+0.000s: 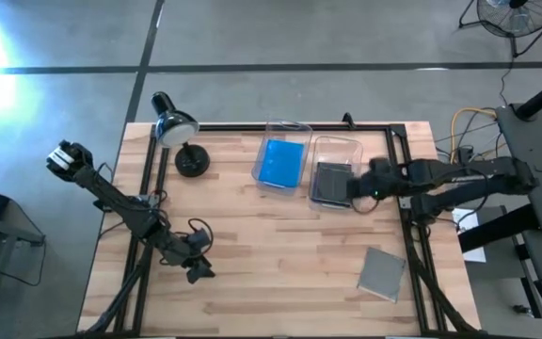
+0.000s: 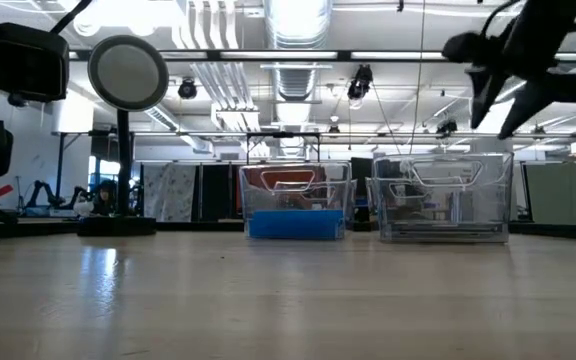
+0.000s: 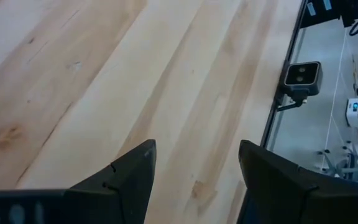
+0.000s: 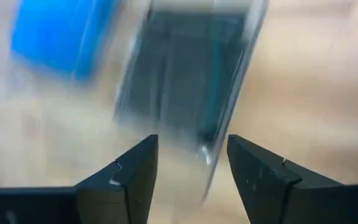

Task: Pick & place jewel cases by type
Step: Put the black CD case into the right transparent bin

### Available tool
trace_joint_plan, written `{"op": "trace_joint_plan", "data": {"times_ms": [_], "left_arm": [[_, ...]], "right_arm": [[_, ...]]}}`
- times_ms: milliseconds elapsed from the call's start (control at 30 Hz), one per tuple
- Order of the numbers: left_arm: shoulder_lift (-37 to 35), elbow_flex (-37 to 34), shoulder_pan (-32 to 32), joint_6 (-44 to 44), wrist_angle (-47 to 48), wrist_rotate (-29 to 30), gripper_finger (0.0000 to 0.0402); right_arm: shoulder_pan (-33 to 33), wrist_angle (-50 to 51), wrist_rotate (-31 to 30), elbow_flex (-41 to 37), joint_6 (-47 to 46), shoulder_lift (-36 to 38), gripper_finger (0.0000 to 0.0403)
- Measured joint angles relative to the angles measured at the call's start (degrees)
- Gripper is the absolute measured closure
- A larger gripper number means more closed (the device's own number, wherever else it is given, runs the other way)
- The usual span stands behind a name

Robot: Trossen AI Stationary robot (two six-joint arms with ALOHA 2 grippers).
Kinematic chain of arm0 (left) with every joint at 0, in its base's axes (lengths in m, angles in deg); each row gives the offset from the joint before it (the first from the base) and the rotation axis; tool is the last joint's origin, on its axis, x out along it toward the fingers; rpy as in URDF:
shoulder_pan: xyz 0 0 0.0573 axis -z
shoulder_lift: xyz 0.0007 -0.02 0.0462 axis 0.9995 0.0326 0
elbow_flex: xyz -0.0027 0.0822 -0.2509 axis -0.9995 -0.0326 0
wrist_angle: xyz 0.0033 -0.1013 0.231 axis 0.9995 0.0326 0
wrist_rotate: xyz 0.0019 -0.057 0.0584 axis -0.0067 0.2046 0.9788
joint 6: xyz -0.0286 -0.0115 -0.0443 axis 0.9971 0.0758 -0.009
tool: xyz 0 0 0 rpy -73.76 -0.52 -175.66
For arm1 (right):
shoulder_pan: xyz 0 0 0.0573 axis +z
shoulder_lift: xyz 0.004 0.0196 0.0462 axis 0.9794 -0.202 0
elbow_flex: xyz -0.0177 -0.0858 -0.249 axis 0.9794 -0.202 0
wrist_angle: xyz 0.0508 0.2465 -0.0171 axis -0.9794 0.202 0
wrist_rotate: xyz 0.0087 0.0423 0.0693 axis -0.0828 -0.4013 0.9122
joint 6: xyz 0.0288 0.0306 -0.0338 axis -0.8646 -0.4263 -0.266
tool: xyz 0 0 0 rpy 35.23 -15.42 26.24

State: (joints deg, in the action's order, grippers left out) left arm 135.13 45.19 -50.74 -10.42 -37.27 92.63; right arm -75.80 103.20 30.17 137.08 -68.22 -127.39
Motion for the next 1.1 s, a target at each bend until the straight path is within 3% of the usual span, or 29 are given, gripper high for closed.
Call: {"op": "trace_joint_plan", "data": {"times_ms": [167, 333, 533, 767, 967, 1100], "left_arm": [[1.2, -1.0, -1.1, 0.2, -0.4, 0.1, 0.0188], [2.4, -2.5, -2.3, 1.0, -4.7, -1.4, 0.0188], [2.9, -2.7, -2.8, 1.1, -6.5, -1.5, 0.0188], [2.9, -2.7, -2.9, 2.6, -6.5, -5.0, 0.0188], [2.9, -2.7, -2.9, 5.5, -7.4, -7.8, 0.0188], [2.9, -2.7, -2.9, 5.5, -10.1, -8.1, 0.0188]], "right_arm": [[12.0, 1.2, 22.4, 0.3, -5.0, -9.1, 0.0223], [27.7, 0.1, 32.3, 0.3, -13.5, -19.1, 0.0233], [37.3, -8.5, 31.5, 0.5, -24.8, -27.7, 0.0246], [37.6, -12.8, 20.2, 3.0, -34.1, -35.6, 0.0255], [37.4, -12.2, 19.0, 7.5, -34.6, -41.2, 0.0255], [37.6, -6.8, 16.2, 12.4, -35.3, -42.5, 0.0262]]}}
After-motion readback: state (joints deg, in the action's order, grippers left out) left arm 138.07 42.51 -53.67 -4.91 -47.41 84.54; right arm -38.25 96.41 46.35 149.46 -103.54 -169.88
